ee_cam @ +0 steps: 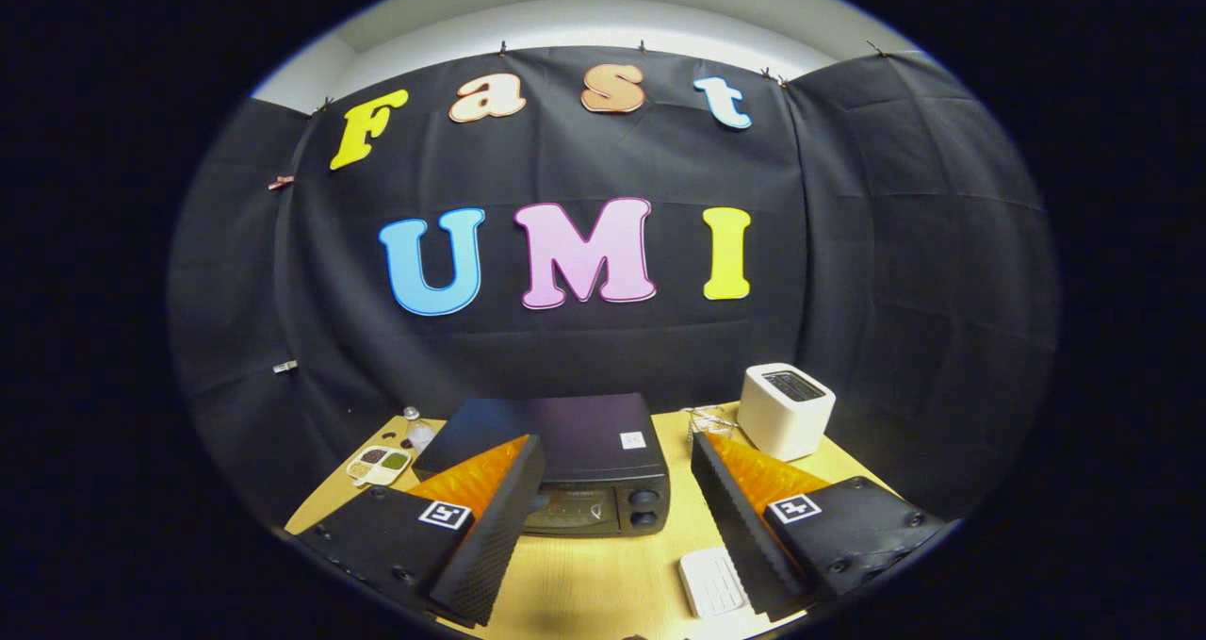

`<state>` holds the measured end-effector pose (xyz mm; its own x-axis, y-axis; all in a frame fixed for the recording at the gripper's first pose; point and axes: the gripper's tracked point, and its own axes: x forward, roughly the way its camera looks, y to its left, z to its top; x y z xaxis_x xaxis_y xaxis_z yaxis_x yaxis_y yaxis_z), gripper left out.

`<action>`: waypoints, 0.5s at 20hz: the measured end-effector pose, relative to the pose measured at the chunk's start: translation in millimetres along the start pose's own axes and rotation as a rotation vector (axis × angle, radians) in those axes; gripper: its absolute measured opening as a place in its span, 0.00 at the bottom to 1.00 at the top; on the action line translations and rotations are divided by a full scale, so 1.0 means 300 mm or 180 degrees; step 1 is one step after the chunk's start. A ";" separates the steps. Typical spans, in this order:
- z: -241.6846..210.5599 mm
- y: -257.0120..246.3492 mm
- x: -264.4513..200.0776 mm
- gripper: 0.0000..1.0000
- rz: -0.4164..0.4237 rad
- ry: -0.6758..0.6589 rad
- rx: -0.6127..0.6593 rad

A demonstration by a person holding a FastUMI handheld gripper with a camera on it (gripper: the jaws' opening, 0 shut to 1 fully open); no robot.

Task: Open the toaster oven, put the food inside, and close the toaster oven door.

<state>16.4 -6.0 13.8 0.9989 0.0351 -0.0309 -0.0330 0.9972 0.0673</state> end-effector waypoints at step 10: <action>0.029 0.002 -0.029 0.98 -0.0020 -0.0080 -0.0038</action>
<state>7.8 -6.2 22.8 0.9996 0.0273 -0.0062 -0.0270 0.9981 0.0552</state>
